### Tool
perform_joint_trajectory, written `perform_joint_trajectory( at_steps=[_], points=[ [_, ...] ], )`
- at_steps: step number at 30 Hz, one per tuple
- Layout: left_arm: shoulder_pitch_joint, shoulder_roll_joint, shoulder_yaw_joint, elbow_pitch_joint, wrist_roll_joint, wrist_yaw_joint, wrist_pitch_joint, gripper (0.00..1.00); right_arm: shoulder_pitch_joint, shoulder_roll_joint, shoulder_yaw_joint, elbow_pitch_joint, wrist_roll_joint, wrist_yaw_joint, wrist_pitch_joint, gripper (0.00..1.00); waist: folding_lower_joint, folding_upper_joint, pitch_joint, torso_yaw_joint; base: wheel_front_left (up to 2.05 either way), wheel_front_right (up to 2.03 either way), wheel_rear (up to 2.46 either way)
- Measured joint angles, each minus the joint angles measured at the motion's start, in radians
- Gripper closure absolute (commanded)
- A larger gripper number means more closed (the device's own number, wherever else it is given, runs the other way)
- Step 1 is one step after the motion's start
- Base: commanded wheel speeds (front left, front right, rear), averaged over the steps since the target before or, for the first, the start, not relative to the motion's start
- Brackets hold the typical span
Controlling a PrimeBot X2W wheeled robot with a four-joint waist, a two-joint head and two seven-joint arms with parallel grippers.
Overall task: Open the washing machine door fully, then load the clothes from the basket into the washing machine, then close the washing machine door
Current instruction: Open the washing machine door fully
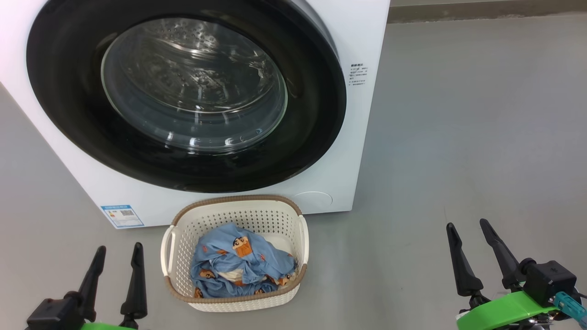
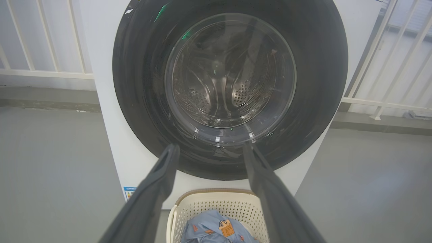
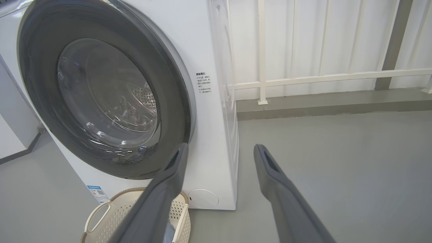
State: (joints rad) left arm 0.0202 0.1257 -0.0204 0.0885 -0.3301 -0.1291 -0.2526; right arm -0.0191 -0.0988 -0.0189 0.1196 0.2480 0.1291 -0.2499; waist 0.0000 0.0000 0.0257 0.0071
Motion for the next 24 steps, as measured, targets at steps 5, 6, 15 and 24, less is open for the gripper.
perform_joint_trajectory(
  at_steps=[5, 6, 15, 24],
  points=[
    [0.0, -0.002, 0.001, 0.0, -0.001, 0.0, 0.0, 0.0, 0.0, 0.0, 0.0, 0.0, 0.0, 0.0, 0.0, 0.0, 0.0, 0.0, -0.001, 0.0, 0.0, 0.0, 0.0],
    [0.0, -0.004, 0.001, 0.0, -0.001, 0.0, 0.0, 0.0, 0.0, 0.0, 0.0, 0.0, 0.0, 0.0, 0.0, 0.0, 0.0, 0.0, -0.002, 0.0, 0.0, 0.0, 0.0],
    [0.0, -0.008, 0.002, 0.001, -0.001, 0.0, 0.0, 0.0, 0.0, 0.0, 0.0, -0.001, 0.0, 0.0, 0.0, 0.0, 0.0, 0.0, -0.005, 0.003, 0.0, 0.0, 0.0],
    [0.0, -0.009, 0.003, 0.001, -0.001, 0.0, 0.0, 0.0, 0.0, 0.001, -0.004, -0.01, 0.035, 0.0, 0.0, 1.0, 0.0, 0.0, 0.0, 0.003, 0.0, 0.0, 0.0]
  ],
)
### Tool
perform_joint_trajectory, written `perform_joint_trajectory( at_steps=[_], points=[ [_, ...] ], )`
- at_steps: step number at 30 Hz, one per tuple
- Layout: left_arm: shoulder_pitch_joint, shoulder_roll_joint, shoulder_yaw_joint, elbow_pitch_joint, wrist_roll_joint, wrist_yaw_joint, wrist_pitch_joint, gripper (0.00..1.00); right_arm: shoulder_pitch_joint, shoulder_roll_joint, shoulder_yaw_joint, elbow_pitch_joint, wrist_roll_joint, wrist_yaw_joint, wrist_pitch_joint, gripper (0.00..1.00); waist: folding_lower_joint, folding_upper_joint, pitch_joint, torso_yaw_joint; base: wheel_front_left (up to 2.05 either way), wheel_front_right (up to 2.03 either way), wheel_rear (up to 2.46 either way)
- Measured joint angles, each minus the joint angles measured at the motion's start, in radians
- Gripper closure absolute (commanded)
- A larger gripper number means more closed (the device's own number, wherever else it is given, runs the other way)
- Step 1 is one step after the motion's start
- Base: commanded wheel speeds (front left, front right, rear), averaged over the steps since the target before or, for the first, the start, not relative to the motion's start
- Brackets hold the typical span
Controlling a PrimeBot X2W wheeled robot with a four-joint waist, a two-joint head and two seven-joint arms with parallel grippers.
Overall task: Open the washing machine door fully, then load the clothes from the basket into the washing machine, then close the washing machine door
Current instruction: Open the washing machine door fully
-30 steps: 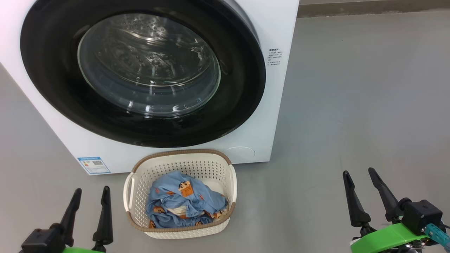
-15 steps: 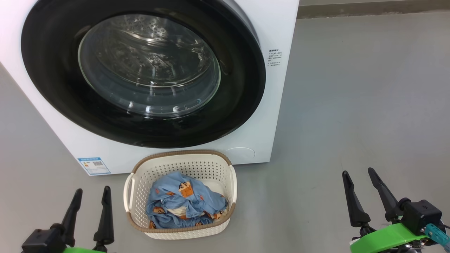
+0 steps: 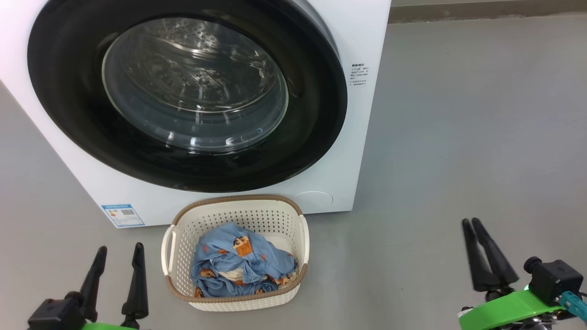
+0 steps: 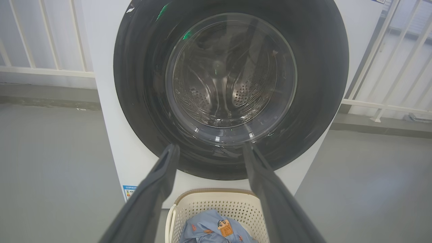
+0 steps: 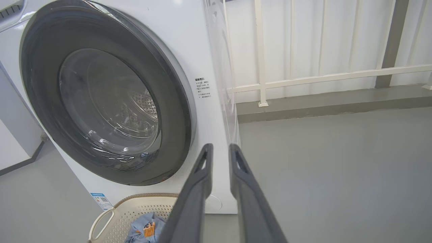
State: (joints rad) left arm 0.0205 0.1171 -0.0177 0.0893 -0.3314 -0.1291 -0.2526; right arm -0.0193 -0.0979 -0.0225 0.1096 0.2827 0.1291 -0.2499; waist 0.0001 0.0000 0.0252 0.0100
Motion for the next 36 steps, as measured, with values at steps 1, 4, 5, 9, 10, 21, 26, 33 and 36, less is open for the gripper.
perform_joint_trajectory(
  at_steps=[1, 4, 5, 9, 10, 21, 26, 33, 36],
  points=[
    [0.0, 0.0, 0.0, 0.0, 0.0, 0.0, 0.0, 0.0, 0.0, 0.0, -0.001, -0.002, 0.004, 0.0, 0.0, 1.0, -0.0001, 0.0, 0.001, 0.0, 0.0, 0.0, 0.0],
    [0.0, 0.0, 0.0, 0.0, 0.0, 0.0, 0.0, 0.0, 0.0, 0.0, -0.004, -0.003, 0.01, 0.0, 0.0, 1.0, 0.0, 0.0, 0.003, 0.002, 0.0, 0.0, 0.0],
    [0.0, 0.0, 0.0, 0.0, 0.0, 0.0, 0.0, 0.0, 0.0, 0.0, -0.005, -0.003, 0.01, 0.0, 0.0, 1.0, 0.0, 0.0, 0.004, 0.002, 0.0, 0.0, 0.0],
    [0.0, 0.0, 0.0, -0.001, 0.0, 0.0, 0.0, 0.0, 0.0, 0.006, -0.017, -0.007, 0.024, 0.0, 0.0, 1.0, 0.0, 0.0, 0.007, 0.005, 0.0, 0.0, 0.0],
    [0.0, 0.0, -0.001, -0.001, 0.0, 0.0, 0.0, 0.0, 0.0, 0.009, -0.024, -0.008, 0.037, 0.0, 0.0, 1.0, 0.0, 0.0, 0.007, 0.006, 0.0, 0.0, 0.0],
    [0.0, 0.001, -0.003, -0.018, 0.0, 0.0, -0.002, 0.0, -0.003, 0.05, -0.146, -0.035, 0.448, 0.0, 0.0, 1.0, -0.0001, 0.0, 0.027, 0.014, 0.0, 0.0, 0.0],
    [0.0, 0.002, -0.005, -0.026, 0.0, 0.0, -0.003, 0.0, -0.026, 0.058, -0.225, -0.043, 0.798, 0.0, -0.005, 1.0, 0.0, 0.0, 0.054, 0.016, 0.0, 0.0, 0.0],
    [-0.002, 0.012, -0.007, -0.038, 0.0, 0.0, -0.003, 0.0, -0.072, 0.055, -0.246, -0.006, 1.228, 0.0, 0.0, 1.0, 0.0, 0.0, 0.103, 0.019, 0.0, 0.0, 0.0],
    [-0.008, 0.015, -0.012, -0.045, 0.0, 0.0, -0.003, 0.0, -0.102, 0.043, -0.301, 0.011, 1.357, 0.0, 0.064, 1.0, 0.0, 0.0, 0.128, 0.021, 0.0, 0.0, 0.0]
  ],
)
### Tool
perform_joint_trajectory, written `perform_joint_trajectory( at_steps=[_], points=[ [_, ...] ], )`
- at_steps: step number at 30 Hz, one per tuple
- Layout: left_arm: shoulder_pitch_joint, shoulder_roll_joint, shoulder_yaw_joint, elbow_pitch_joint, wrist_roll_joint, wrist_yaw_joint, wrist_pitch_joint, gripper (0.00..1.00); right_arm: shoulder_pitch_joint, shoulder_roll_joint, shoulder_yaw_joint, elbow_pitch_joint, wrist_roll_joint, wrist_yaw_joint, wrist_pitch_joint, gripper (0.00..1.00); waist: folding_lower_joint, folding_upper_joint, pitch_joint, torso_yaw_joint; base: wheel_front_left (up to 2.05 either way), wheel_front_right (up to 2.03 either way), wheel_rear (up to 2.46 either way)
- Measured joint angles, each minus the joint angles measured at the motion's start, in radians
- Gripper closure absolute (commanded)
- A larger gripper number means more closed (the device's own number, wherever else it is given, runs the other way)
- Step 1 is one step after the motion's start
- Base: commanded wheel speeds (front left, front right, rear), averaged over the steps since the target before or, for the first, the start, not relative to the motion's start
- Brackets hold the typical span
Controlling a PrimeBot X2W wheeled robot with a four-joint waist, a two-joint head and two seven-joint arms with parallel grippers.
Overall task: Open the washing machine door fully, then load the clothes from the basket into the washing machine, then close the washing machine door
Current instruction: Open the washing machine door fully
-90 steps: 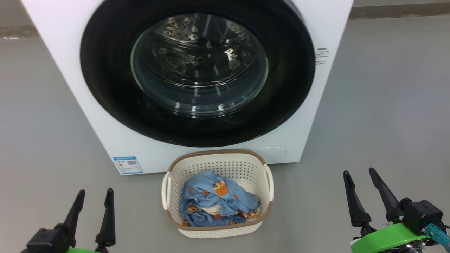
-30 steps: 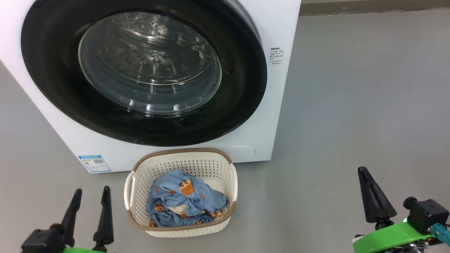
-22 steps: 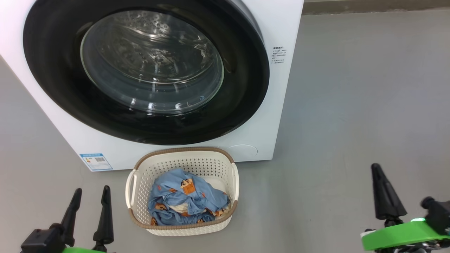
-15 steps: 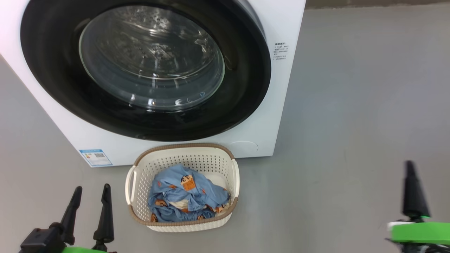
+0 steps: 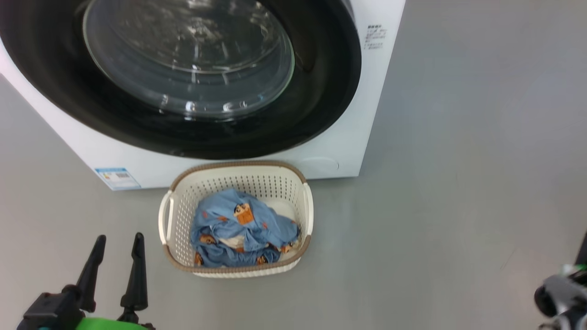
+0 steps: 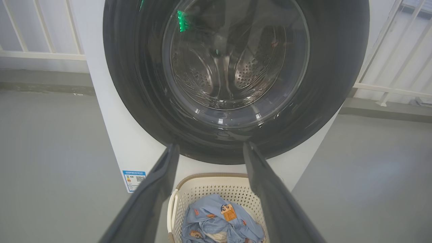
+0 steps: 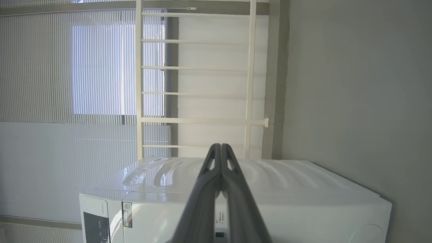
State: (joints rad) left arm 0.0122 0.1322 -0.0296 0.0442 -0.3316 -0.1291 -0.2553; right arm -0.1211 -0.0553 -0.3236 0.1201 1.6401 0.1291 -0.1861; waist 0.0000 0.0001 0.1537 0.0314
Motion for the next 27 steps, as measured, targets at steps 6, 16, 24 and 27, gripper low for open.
perform_joint_trajectory(
  at_steps=[6, 16, 24, 27],
  points=[
    [-0.017, 0.008, -0.001, -0.007, -0.009, 0.0, 0.0, 0.0, -0.099, -0.006, -0.106, 0.044, 0.144, 0.0, 0.202, 1.0, 0.0, 0.0, 0.053, 0.003, 0.0, 0.0, 0.0],
    [-0.064, 0.028, -0.02, -0.064, -0.009, 0.0, 0.0, 0.0, -0.338, 0.004, -0.248, 0.169, 0.18, 0.0, 0.536, 1.0, 0.0, 0.0, 0.186, 0.005, 0.0, 0.0, 0.0],
    [-0.103, 0.033, -0.034, -0.083, -0.009, 0.0, 0.0, 0.0, -0.561, -0.007, -0.229, 0.197, 0.064, 0.0, 0.69, 1.0, 0.0, 0.0, 0.312, 0.028, 0.0, 0.0, 0.0],
    [-0.119, 0.032, -0.041, -0.086, -0.01, 0.0, 0.0, 0.0, -0.609, -0.009, -0.208, 0.197, 0.039, 0.0, 0.725, 1.0, 0.0, 0.0, 0.343, 0.042, 0.0, 0.0, 0.0]
  ],
)
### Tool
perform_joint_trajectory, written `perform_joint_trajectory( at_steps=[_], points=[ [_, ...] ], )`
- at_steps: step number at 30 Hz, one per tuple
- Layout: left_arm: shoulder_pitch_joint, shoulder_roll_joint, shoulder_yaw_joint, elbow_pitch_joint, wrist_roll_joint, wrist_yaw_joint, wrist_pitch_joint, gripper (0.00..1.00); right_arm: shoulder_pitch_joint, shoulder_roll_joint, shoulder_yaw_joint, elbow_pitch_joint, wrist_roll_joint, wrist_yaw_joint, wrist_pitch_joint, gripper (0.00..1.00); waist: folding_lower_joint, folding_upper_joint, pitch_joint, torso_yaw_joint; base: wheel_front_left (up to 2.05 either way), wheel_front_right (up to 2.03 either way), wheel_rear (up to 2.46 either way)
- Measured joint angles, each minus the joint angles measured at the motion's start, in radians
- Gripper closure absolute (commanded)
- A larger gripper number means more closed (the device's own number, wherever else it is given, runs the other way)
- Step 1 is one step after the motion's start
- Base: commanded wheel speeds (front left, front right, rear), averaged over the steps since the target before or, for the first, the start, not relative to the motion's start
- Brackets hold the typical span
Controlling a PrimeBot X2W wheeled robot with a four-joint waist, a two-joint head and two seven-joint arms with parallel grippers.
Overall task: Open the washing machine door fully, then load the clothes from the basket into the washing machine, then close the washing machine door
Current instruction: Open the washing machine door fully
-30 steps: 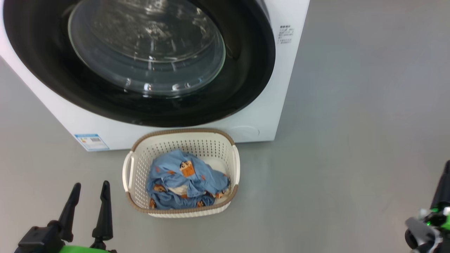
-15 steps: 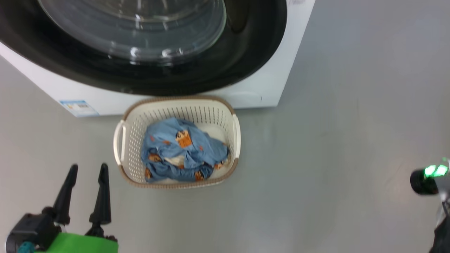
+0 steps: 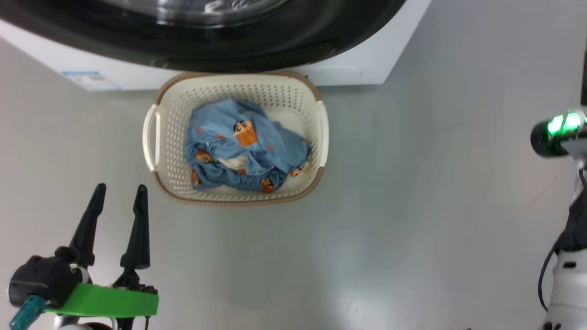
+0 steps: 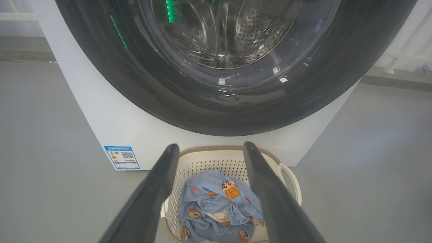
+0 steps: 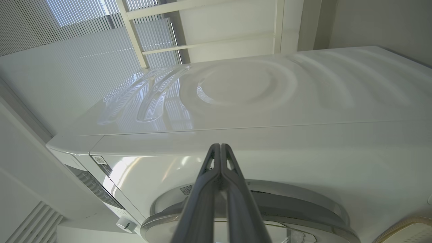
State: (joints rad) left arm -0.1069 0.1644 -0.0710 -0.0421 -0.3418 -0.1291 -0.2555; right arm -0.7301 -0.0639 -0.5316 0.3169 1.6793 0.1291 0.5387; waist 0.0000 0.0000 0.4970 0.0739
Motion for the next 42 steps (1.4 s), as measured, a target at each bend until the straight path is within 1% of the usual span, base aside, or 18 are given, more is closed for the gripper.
perform_joint_trajectory(
  at_steps=[3, 7, 14, 22, 34, 42],
  points=[
    [-0.002, -0.001, -0.002, -0.002, 0.0, 0.0, 0.0, 0.0, -0.056, -0.002, 0.022, 0.002, -0.027, 0.0, 0.039, 1.0, 0.0, 0.0, 0.029, 0.026, 0.0, 0.0, 0.0],
    [-0.005, -0.001, -0.001, -0.005, 0.0, 0.0, 0.0, 0.0, -0.118, -0.002, 0.049, -0.001, -0.051, 0.0, 0.067, 1.0, 0.0, 0.0, 0.058, 0.044, 0.0, 0.0, 0.0],
    [-0.005, -0.014, -0.002, -0.006, -0.005, 0.0, 0.0, 0.0, -0.198, -0.011, 0.086, -0.005, -0.082, 0.0, 0.093, 1.0, 0.0, 0.0, 0.097, 0.069, 0.0, 0.0, 0.0],
    [-0.005, -0.022, -0.012, -0.006, -0.006, 0.0, 0.0, 0.0, -0.275, -0.019, 0.145, 0.01, -0.114, 0.0, 0.113, 1.0, 0.0, 0.0, 0.118, 0.094, 0.0, 0.0, 0.0],
    [-0.002, -0.027, -0.009, -0.005, -0.012, 0.0, 0.0, 0.0, -0.34, -0.026, 0.227, 0.027, -0.121, 0.0, 0.142, 1.0, 0.0, 0.0, 0.145, 0.125, 0.0, 0.0, 0.0],
    [0.001, -0.03, 0.001, -0.003, -0.016, 0.0, 0.0, 0.0, -0.371, -0.03, 0.256, 0.03, -0.121, 0.0, 0.146, 1.0, 0.0001, 0.0, 0.152, 0.144, 0.0, 0.0, 0.0]
  ],
)
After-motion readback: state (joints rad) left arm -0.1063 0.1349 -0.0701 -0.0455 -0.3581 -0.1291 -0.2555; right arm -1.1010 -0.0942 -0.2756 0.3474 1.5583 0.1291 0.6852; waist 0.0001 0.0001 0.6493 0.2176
